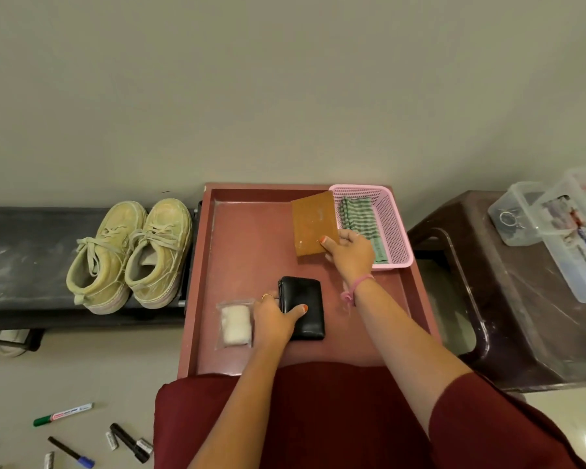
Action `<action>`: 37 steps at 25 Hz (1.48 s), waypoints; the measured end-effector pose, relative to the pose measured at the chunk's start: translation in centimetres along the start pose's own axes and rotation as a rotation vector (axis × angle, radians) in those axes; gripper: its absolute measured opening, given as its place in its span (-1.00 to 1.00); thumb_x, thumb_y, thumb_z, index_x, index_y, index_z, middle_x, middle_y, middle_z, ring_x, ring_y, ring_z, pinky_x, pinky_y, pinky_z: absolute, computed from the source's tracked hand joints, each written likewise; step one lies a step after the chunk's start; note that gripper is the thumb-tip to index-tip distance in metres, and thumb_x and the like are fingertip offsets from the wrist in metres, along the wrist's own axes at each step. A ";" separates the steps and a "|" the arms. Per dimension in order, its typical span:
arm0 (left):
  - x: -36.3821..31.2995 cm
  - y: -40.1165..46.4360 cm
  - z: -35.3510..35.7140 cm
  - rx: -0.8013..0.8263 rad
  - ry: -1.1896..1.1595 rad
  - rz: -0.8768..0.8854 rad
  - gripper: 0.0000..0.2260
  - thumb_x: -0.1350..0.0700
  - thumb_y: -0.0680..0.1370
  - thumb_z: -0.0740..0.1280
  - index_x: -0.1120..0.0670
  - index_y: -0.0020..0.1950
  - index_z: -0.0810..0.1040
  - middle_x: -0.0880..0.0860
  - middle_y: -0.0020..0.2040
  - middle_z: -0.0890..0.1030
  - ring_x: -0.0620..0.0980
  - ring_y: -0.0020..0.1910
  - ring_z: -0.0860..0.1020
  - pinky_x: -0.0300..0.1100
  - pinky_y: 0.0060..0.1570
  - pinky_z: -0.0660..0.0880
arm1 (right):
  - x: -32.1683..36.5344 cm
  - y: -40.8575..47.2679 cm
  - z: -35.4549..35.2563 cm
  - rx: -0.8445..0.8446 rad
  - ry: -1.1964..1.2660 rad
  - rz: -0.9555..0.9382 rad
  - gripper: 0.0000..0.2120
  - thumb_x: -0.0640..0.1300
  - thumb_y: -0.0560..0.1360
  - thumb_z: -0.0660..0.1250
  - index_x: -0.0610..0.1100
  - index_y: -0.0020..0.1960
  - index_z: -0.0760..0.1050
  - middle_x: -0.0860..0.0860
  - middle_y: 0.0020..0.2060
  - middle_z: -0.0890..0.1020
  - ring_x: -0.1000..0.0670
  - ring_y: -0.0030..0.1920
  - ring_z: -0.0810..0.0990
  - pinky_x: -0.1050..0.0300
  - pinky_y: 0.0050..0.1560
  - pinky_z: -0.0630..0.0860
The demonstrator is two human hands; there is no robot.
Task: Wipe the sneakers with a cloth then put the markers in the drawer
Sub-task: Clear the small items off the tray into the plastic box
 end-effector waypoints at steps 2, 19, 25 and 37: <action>-0.6 -1.0 -0.3 -0.004 -0.092 0.014 -0.63 0.09 0.40 0.53 0.14 0.04 0.42 0.15 0.07 0.56 0.07 -0.01 0.53 -0.13 -0.08 0.46 | 0.4 -1.2 -2.4 0.001 0.114 0.013 -0.83 -0.25 0.45 0.43 -0.14 0.03 0.57 -0.07 -0.07 0.69 0.02 -0.14 0.66 0.17 -0.19 0.61; -11.5 -12.6 -1.4 0.334 -0.981 0.085 -0.80 0.19 0.63 0.25 0.15 0.24 0.51 0.09 0.13 0.63 -0.01 0.00 0.63 -0.11 -0.03 0.58 | 3.0 -14.4 -12.8 0.173 0.401 0.002 -0.68 -0.28 0.57 0.24 -0.15 0.31 0.47 -0.05 0.09 0.64 0.15 -0.21 0.65 0.27 -0.25 0.58; -12.8 -15.1 -0.3 0.342 -0.959 0.053 -0.73 0.15 0.65 0.20 0.14 0.34 0.44 0.09 0.17 0.61 0.00 0.02 0.61 -0.10 -0.03 0.57 | 4.0 -16.9 -14.8 0.237 0.422 -0.003 -0.72 -0.26 0.59 0.22 -0.13 0.28 0.50 -0.01 0.05 0.67 0.06 -0.05 0.67 0.20 -0.14 0.61; -19.4 -17.1 6.7 0.276 -0.711 0.150 -0.71 0.06 0.66 0.18 0.08 0.38 0.40 0.06 0.24 0.56 0.06 0.20 0.55 0.06 0.26 0.48 | 4.7 -17.3 -21.4 0.100 0.463 -0.103 -0.61 -0.20 0.52 0.34 -0.10 0.34 0.45 0.00 0.08 0.66 0.08 0.10 0.62 0.20 0.03 0.57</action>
Point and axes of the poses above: each hand's wrist, its own y-axis towards the middle knuckle, its own z-axis out of the palm, x = y × z, the point moved 5 cm from there along y, towards the middle knuckle
